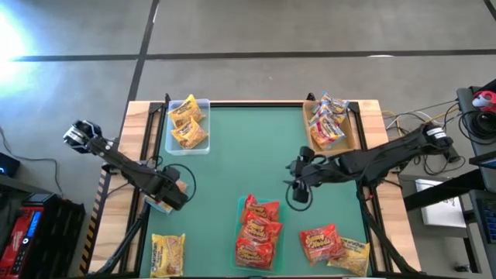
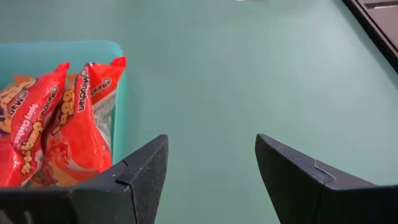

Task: Sort Maruchan noodles
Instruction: Put the blue noodle pack into the yellow bin

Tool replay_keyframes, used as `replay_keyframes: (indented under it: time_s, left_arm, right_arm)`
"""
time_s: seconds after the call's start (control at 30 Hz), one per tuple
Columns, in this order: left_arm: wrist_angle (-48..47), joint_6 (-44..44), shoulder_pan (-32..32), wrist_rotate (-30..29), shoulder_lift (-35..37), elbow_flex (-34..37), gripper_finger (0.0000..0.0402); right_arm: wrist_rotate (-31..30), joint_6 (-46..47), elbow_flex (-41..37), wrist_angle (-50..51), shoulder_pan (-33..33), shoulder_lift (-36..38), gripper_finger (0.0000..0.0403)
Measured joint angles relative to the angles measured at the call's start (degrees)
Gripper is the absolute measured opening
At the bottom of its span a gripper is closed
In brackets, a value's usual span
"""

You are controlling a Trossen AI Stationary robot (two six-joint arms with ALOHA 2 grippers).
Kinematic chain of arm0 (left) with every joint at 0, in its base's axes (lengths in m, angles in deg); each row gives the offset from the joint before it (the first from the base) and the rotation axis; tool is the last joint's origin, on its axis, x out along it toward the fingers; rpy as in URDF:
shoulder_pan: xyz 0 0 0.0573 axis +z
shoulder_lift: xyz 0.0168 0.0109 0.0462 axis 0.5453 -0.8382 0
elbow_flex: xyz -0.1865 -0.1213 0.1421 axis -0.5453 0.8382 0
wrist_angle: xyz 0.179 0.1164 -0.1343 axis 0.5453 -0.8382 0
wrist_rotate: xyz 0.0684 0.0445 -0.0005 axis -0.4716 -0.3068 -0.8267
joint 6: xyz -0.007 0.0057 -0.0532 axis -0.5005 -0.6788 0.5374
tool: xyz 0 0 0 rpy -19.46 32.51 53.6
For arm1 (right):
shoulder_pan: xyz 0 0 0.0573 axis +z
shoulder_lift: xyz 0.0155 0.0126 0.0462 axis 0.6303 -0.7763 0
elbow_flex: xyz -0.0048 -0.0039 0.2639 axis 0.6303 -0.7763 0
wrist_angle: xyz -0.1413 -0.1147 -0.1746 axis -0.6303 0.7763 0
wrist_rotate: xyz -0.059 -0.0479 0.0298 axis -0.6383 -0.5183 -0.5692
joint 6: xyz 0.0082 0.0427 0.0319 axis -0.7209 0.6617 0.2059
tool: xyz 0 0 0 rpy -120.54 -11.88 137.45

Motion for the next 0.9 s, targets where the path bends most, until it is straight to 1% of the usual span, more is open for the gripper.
replay_keyframes:
  time_s: [0.13,0.43,0.57,0.8,0.9]
  left_arm:
    - [0.02,1.04,-0.01,1.13,-2.25,0.0,0.0166]
    - [1.24,1.47,0.34,1.76,-8.99,-0.13,0.0166]
    - [5.97,-0.79,0.66,1.8,-11.27,-0.04,0.0166]
    - [10.77,-6.61,2.22,0.76,-13.48,-0.17,0.0166]
    - [11.16,-8.99,3.31,0.24,-14.13,-1.16,0.0166]
  right_arm:
    - [-0.41,-0.02,-1.57,-0.63,0.02,1.69,0.0231]
    - [-0.4,-0.59,-2.49,-0.55,0.02,1.15,0.0231]
    - [-0.39,-0.7,-2.49,-0.58,0.02,1.17,0.0231]
    - [-0.39,-0.69,-2.49,-0.66,0.02,1.22,0.0231]
    - [-0.39,-0.7,-2.48,-0.69,0.02,1.22,0.0231]
